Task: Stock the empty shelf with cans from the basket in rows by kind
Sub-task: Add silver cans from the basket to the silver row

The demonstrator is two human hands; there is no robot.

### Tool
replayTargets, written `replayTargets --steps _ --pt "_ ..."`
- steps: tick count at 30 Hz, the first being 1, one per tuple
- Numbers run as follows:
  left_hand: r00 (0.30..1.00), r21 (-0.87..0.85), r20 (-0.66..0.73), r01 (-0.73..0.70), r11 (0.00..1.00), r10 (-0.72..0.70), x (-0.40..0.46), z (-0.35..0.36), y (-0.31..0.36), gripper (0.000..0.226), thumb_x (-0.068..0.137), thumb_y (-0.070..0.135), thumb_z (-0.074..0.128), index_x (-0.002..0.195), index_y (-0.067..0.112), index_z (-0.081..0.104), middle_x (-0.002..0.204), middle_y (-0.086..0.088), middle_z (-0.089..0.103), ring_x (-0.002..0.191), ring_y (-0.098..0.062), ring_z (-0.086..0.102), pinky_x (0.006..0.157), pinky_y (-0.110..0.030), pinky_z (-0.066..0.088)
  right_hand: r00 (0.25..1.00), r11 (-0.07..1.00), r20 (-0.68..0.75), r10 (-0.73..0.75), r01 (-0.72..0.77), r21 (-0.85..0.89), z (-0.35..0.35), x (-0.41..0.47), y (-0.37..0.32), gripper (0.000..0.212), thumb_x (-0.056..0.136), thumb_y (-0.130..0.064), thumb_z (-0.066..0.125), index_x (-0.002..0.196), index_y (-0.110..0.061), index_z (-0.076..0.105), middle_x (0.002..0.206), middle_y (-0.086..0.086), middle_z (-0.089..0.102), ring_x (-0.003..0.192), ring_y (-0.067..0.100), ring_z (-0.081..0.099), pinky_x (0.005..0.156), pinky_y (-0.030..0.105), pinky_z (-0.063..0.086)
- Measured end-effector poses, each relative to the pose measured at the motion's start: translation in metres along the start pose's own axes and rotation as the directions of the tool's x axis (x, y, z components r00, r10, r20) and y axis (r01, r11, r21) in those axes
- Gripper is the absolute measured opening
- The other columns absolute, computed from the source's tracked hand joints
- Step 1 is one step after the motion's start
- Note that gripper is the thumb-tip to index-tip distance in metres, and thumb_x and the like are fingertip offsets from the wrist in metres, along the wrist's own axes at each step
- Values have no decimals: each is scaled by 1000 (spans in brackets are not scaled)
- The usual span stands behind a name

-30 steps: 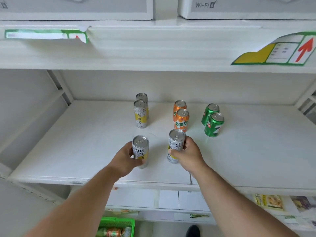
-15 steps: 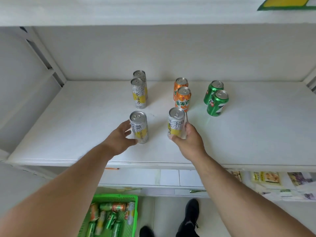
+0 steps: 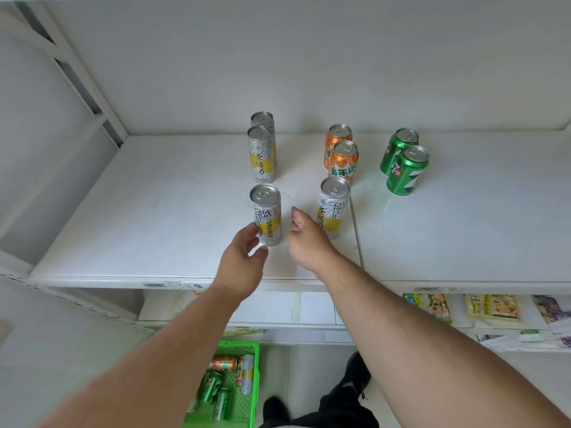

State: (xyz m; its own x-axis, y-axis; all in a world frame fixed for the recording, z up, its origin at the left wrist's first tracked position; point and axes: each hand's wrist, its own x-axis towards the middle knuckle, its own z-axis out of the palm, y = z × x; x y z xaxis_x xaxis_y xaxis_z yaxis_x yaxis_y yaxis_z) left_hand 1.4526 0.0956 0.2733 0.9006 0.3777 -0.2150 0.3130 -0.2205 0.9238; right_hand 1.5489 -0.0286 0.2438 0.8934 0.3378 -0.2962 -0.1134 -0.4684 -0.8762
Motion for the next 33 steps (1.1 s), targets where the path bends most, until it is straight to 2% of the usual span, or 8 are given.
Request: replayTargets --steps 3,6,12,17,21,25,30,33 --pt "998 24 59 -5 1000 3 3 -2 1 59 100 5 51 150 33 40 133 25 52 127 3 48 109 -28 40 998 996 49 -51 47 73 6 10 1 63 82 -29 45 144 -38 49 142 -12 62 132 9 57 114 41 45" --pt "993 57 120 -29 998 22 15 -5 2 67 96 2 51 151 37 38 141 25 50 132 7 45 113 -27 36 994 991 33 -108 105 80 12 4 2 57 82 -15 42 131 -40 60 126 -13 72 121 8 65 110 41 49" --pt "978 80 201 -63 995 46 48 -11 9 72 82 1 52 143 39 47 136 20 60 132 6 47 116 -34 36 996 984 -19 -89 91 152 13 -17 3 64 91 3 39 138 -34 62 121 -29 67 122 -8 59 103 15 40" --pt "995 11 85 60 998 -61 42 -16 0 67 98 7 54 157 25 30 152 16 41 139 -2 40 118 -32 32 994 991 -89 -61 71 116 12 -14 0 35 100 -12 41 110 -35 66 97 -24 68 88 -8 60 83 21 45" --pt "992 -61 110 63 996 -56 31 -18 -10 54 103 12 50 155 21 38 150 12 47 138 -3 44 116 -24 30 996 991 -81 -26 37 127 26 -11 2 47 103 -30 41 149 -29 51 135 -13 65 122 7 60 107 28 44" --pt "985 -87 170 9 996 6 38 -17 -12 46 104 8 46 147 25 50 130 25 60 123 13 50 118 -26 34 992 983 -123 -22 44 178 29 -14 -3 41 109 -24 41 147 -32 54 115 -16 65 100 4 59 95 25 44" --pt "984 -97 174 -8 995 25 55 -21 -16 47 104 8 46 149 22 49 138 15 61 130 4 52 119 -32 34 992 983 -128 19 5 185 32 8 -2 45 110 -31 41 154 -29 47 104 -11 51 91 5 47 92 28 39" --pt "985 -96 171 -10 995 26 72 -22 -15 48 103 6 46 149 21 50 137 13 61 129 2 53 119 -33 36 990 971 -129 50 -18 238 34 27 -8 48 107 -38 42 153 -29 49 123 -6 64 101 4 56 106 32 45"
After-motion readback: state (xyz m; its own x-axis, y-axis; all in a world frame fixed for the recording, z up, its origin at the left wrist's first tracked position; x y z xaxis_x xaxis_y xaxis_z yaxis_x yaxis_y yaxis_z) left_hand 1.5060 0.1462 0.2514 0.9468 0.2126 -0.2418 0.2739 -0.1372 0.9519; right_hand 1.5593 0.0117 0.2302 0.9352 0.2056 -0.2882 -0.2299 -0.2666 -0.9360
